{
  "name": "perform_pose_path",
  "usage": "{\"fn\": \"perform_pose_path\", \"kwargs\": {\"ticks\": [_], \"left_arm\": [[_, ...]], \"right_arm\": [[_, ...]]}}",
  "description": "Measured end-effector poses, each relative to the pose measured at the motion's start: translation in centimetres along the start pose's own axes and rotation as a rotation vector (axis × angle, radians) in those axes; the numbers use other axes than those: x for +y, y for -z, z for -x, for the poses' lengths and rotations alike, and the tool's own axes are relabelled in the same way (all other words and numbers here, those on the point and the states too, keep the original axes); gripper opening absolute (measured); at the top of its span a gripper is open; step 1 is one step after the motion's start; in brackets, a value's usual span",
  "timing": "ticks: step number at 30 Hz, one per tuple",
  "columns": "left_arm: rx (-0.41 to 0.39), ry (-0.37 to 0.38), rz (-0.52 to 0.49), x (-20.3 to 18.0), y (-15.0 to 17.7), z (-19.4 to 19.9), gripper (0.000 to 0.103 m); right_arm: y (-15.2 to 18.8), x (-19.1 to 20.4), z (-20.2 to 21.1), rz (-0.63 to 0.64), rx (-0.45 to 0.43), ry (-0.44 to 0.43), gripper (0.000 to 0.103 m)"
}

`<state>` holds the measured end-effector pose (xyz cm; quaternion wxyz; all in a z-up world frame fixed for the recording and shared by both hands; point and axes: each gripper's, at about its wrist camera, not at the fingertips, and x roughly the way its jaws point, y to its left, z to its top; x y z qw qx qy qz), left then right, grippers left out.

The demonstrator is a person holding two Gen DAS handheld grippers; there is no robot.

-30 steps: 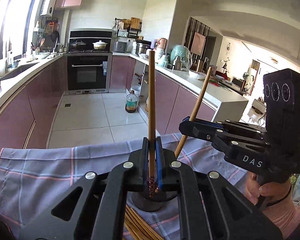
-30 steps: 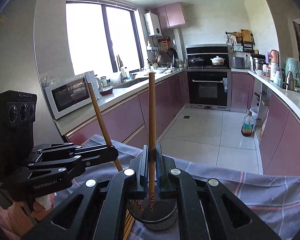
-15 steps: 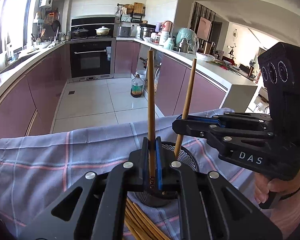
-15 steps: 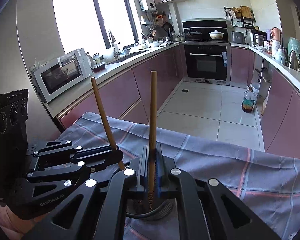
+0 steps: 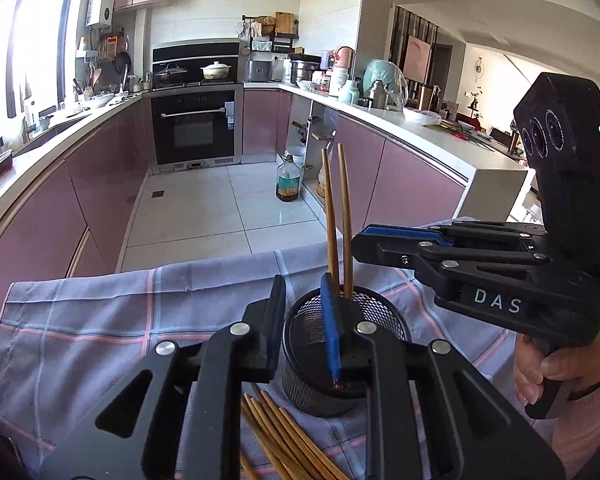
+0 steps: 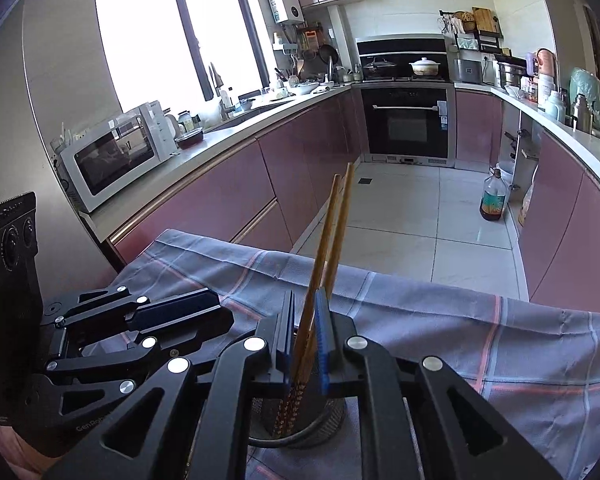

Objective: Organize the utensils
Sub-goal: 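Lower the chopstick into the mesh cup with the right tool while the left tool lowers its own, then open both tools to release the chopsticks into the cup and pull back, then move both open tools down to the chopsticks lying beside the mesh cup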

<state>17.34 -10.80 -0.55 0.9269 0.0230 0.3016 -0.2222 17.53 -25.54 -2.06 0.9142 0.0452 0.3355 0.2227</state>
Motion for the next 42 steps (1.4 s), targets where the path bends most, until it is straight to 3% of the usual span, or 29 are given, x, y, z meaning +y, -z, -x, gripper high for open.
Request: {"fn": "perform_pose_path", "kwargs": {"ticks": [10, 14, 20, 25, 32, 42], "left_arm": [[-0.061, -0.073, -0.022, -0.3, 1.3, 3.2, 0.031], [-0.078, -0.108, -0.016, 0.0, 2.1, 4.7, 0.041], [-0.080, -0.144, -0.003, 1.5, 4.6, 7.1, 0.048], [-0.032, -0.163, 0.038, 3.7, 7.6, 8.1, 0.049], [0.080, -0.171, 0.068, 6.8, 12.5, 7.8, 0.049], [0.183, -0.117, 0.052, 5.1, 15.0, 5.1, 0.049]], "right_arm": [[1.1, 1.2, 3.2, 0.026, -0.070, -0.031, 0.019], [2.3, 2.6, 5.0, 0.062, -0.095, -0.070, 0.027], [5.2, 4.9, 5.9, 0.120, -0.068, -0.140, 0.037], [8.4, 5.8, 4.0, 0.112, 0.030, -0.172, 0.041], [11.9, 5.8, 0.4, 0.064, 0.165, -0.154, 0.040], [13.9, 4.8, -1.4, 0.011, 0.229, -0.111, 0.035]]}}
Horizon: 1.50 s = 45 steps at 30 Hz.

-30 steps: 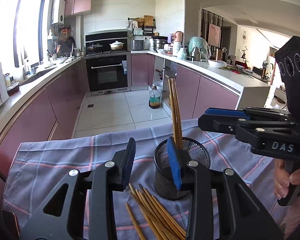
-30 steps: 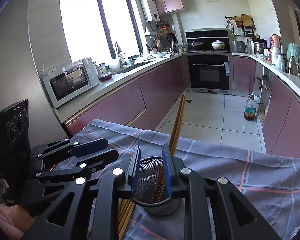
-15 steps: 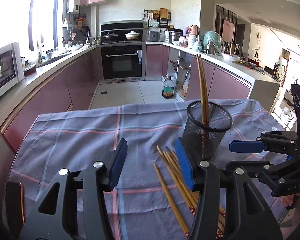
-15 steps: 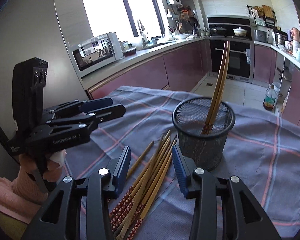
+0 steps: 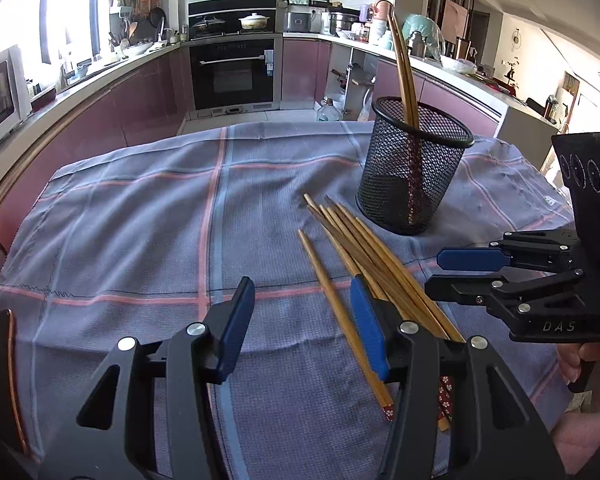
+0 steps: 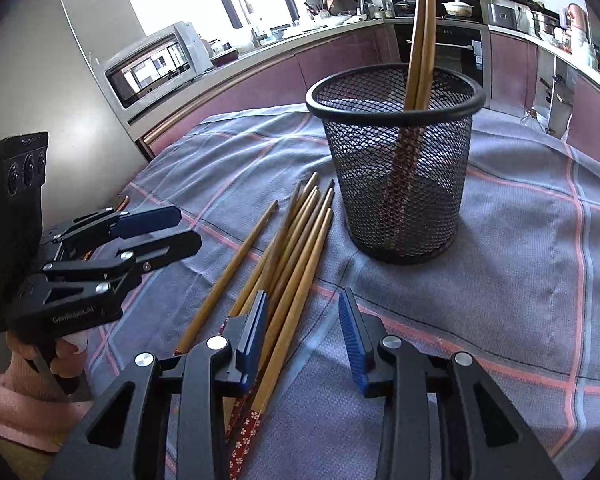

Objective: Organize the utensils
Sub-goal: 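Move both open tools down to the chopsticks lying beside the mesh cup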

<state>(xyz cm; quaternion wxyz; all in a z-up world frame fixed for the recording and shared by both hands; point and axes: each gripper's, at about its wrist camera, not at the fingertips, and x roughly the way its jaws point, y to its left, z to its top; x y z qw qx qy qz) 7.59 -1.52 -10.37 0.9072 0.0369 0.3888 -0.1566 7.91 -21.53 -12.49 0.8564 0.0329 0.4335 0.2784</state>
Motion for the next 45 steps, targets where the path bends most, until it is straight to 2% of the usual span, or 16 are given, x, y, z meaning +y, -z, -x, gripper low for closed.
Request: {"fn": "perform_pose_path", "kwargs": {"ticks": [9, 18, 25, 30, 40, 42, 45], "left_arm": [[0.055, 0.007, -0.023, -1.5, 0.2, -2.0, 0.049], [0.102, 0.012, -0.034, -2.0, 0.4, -3.5, 0.042], [0.112, 0.001, -0.046, -2.0, 0.7, -3.9, 0.037], [0.118, 0.001, -0.038, -1.7, 0.5, -4.1, 0.030], [0.125, -0.003, -0.033, -1.4, 0.0, -4.9, 0.030], [0.125, -0.013, -0.034, -1.5, -0.1, -4.9, 0.026], [0.125, -0.022, -0.025, -1.4, -0.1, -5.0, 0.020]], "right_arm": [[0.1, 0.4, -0.8, 0.020, 0.018, 0.044, 0.029], [0.0, 1.0, -1.1, 0.046, 0.016, 0.073, 0.027], [0.1, 0.8, -1.1, 0.042, 0.021, 0.085, 0.024], [-0.2, 1.1, -1.3, 0.056, 0.024, 0.109, 0.020], [-0.6, 2.0, -2.4, 0.097, 0.023, 0.168, 0.019], [-0.7, 2.0, -2.5, 0.100, 0.022, 0.172, 0.019], [-0.8, 2.0, -2.6, 0.095, 0.021, 0.175, 0.011]]}}
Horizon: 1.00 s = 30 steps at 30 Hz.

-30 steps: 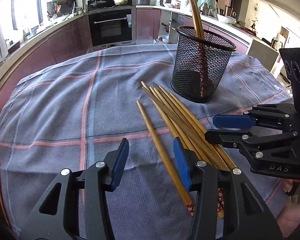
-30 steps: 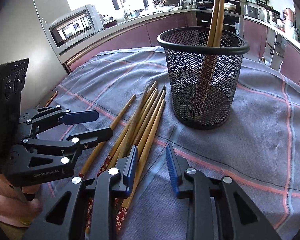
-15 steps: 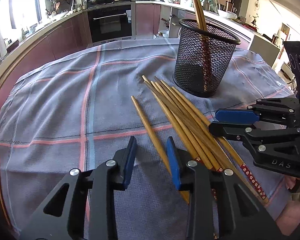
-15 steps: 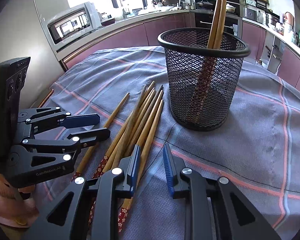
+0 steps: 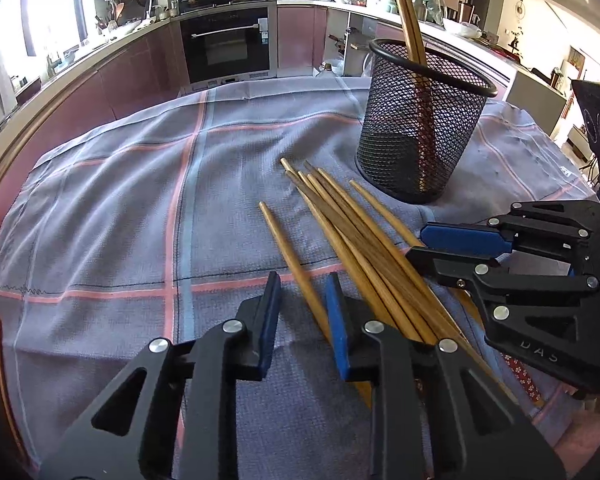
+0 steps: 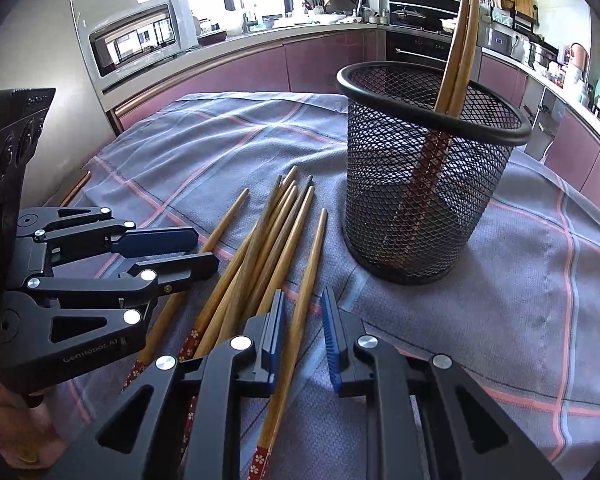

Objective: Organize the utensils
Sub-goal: 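Move both open tools down to the chopsticks lying beside the mesh cup, then grasp one wooden chopstick with the right tool while the left tool grasps another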

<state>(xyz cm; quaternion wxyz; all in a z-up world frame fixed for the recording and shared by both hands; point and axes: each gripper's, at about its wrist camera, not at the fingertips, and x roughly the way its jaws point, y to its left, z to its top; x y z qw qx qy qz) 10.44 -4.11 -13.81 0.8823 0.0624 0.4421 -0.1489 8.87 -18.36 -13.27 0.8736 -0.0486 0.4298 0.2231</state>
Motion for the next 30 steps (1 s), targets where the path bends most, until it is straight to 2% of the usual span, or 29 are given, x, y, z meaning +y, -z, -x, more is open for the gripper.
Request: {"fn": "perform_pose_path", "kwargs": {"ticks": [5, 11, 20, 30], "left_arm": [[0.001, 0.009, 0.025, 0.3, 0.1, 0.0, 0.013], [0.000, 0.017, 0.043, 0.6, 0.3, 0.2, 0.008], [-0.021, 0.027, 0.065, 1.3, 0.4, 1.5, 0.007], [-0.098, 0.109, 0.073, 1.7, -0.3, 5.5, 0.007]], "right_arm": [[-0.1, -0.5, -0.1, -0.039, -0.002, -0.030, 0.006], [0.0, -1.1, 0.3, -0.063, -0.006, -0.052, 0.005], [0.2, -1.8, 2.3, -0.083, -0.048, -0.121, 0.005], [-0.2, -1.7, 5.8, -0.088, -0.141, -0.187, 0.005]]}}
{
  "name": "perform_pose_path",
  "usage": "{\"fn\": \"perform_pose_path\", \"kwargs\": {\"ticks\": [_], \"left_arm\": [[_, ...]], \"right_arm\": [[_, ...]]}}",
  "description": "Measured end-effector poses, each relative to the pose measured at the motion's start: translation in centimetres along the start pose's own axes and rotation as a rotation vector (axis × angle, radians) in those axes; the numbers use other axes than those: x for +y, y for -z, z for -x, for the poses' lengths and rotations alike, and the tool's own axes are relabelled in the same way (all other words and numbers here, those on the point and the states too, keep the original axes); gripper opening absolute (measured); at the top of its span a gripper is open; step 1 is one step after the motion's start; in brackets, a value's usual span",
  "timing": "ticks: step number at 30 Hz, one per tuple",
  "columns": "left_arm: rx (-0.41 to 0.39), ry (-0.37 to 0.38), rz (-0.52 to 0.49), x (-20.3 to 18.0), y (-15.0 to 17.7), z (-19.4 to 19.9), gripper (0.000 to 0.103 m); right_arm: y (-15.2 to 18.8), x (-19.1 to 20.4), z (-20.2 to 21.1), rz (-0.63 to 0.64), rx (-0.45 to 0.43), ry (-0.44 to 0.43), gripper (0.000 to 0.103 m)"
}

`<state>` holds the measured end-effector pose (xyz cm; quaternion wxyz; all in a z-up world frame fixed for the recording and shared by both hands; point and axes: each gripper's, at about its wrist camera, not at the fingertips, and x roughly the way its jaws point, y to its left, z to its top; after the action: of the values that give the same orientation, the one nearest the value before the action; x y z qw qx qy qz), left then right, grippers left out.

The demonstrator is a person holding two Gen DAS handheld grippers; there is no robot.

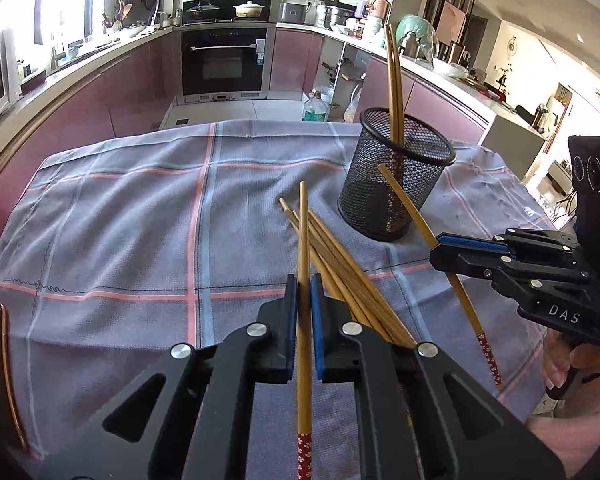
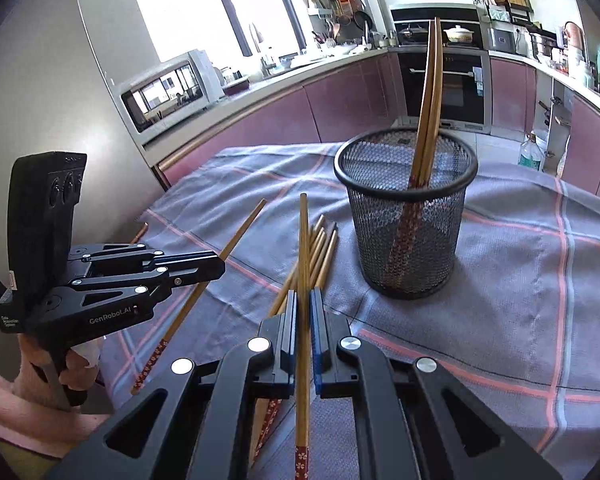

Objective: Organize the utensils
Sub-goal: 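Grasp one wooden chopstick with the right tool while the left tool grasps another, then lift the chopstick upright over the cup with the right tool while the left tool lifts its own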

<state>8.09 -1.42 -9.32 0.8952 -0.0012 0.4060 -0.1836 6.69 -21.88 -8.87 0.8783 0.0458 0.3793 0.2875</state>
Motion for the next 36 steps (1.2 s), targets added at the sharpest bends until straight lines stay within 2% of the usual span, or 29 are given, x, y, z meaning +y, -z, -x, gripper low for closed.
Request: {"fn": "perform_pose_path", "kwargs": {"ticks": [10, 22, 36], "left_arm": [[-0.096, 0.078, -0.007, -0.6, -1.3, 4.2, 0.007], [-0.220, 0.160, -0.001, -1.1, -3.2, 9.1, 0.007], [-0.297, 0.206, -0.005, -2.5, -6.8, 10.7, 0.007]], "right_arm": [[-1.4, 0.3, 3.4, -0.006, -0.111, -0.024, 0.005], [-3.0, -0.6, 5.7, -0.017, -0.202, -0.024, 0.005], [-5.7, -1.4, 8.6, 0.016, -0.298, 0.002, 0.005]]}}
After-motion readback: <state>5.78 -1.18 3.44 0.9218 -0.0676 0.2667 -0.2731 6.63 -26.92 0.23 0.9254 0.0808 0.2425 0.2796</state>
